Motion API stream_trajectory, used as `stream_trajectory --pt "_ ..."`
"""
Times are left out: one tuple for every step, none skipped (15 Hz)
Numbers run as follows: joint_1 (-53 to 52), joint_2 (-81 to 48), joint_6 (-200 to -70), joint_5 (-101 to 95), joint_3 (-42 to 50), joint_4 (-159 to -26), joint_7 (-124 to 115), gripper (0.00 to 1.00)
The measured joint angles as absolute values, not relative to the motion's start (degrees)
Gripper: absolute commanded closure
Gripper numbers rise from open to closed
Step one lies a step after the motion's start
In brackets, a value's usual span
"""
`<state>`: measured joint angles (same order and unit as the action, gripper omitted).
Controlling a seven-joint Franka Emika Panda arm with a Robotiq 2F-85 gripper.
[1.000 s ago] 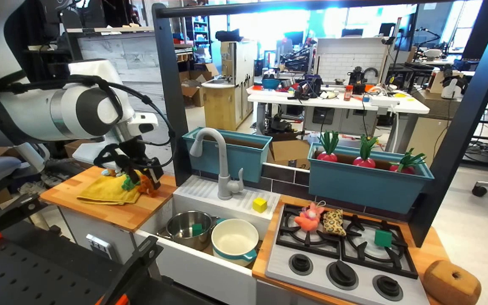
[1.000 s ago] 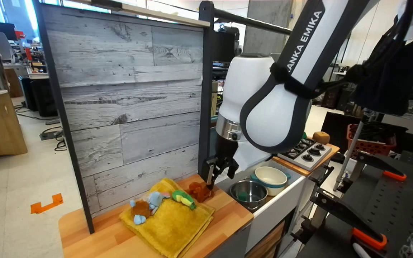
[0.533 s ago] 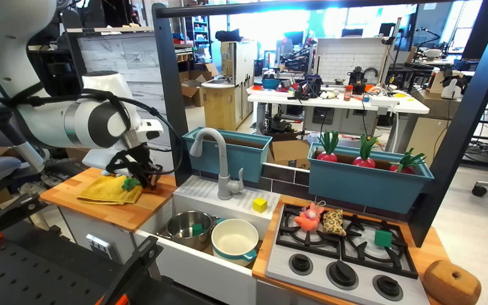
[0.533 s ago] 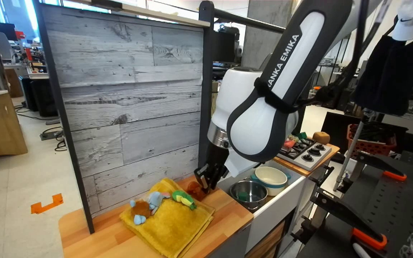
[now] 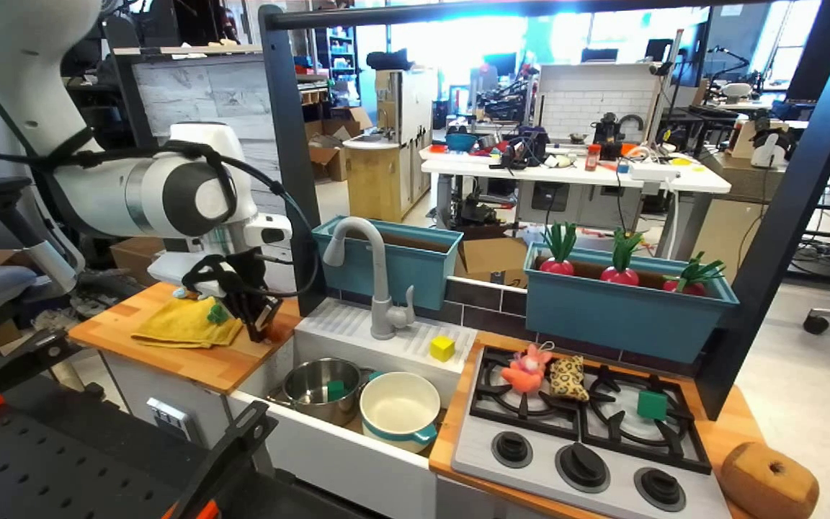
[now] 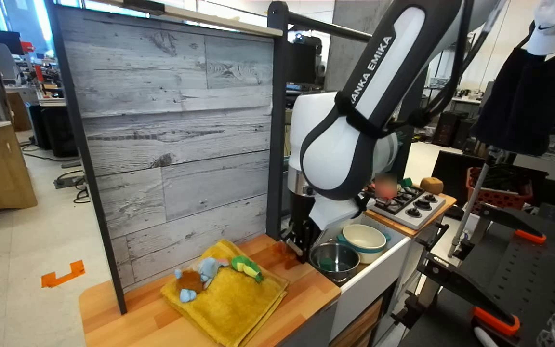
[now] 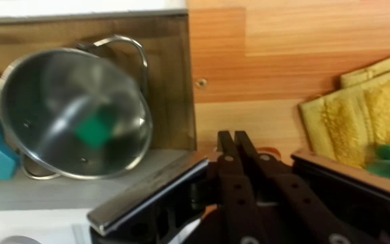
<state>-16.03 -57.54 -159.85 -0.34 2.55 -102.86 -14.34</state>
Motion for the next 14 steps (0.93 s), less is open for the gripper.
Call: stream_trajectory --pt "-16.0 -55.5 -157.57 -0.26 3.61 -104.74 -15.37 0.96" --pt "-15.9 -53.44 -156.3 -0.22 4.89 -106.65 -16.38 0.96" --pt "-15.66 -51.52 -156.04 -0.09 6.25 -108.36 -17.48 0.96" --pt "-15.31 -50.08 -156.03 -0.06 7.57 -109.53 -18.45 0.95" --pt "-14.88 -49.11 -155.92 -0.06 8.8 -110.2 -19.17 0.58" --pt "-14.27 -48.55 -155.16 -0.04 9.71 -110.37 -19.75 0.56" --pt "-13.5 -48.33 -153.97 0.06 10.03 -110.27 -20.01 0.51" --pt "-12.73 -48.29 -152.31 0.29 10.02 -110.07 -20.15 0.44" --pt "-12.07 -48.29 -150.32 0.5 9.82 -109.8 -20.19 0.38" --pt "-11.59 -48.28 -148.5 0.71 9.49 -109.56 -20.19 0.31" --pt "-11.22 -48.26 -147.03 0.87 9.05 -109.31 -20.19 0.25" --pt "-10.91 -48.17 -146.45 1.12 8.4 -109.23 -20.19 0.17" --pt "-10.67 -48.0 -146.42 1.42 7.62 -109.26 -20.06 0.12" --pt "-10.51 -47.74 -147.26 1.59 6.72 -109.44 -19.82 0.04"
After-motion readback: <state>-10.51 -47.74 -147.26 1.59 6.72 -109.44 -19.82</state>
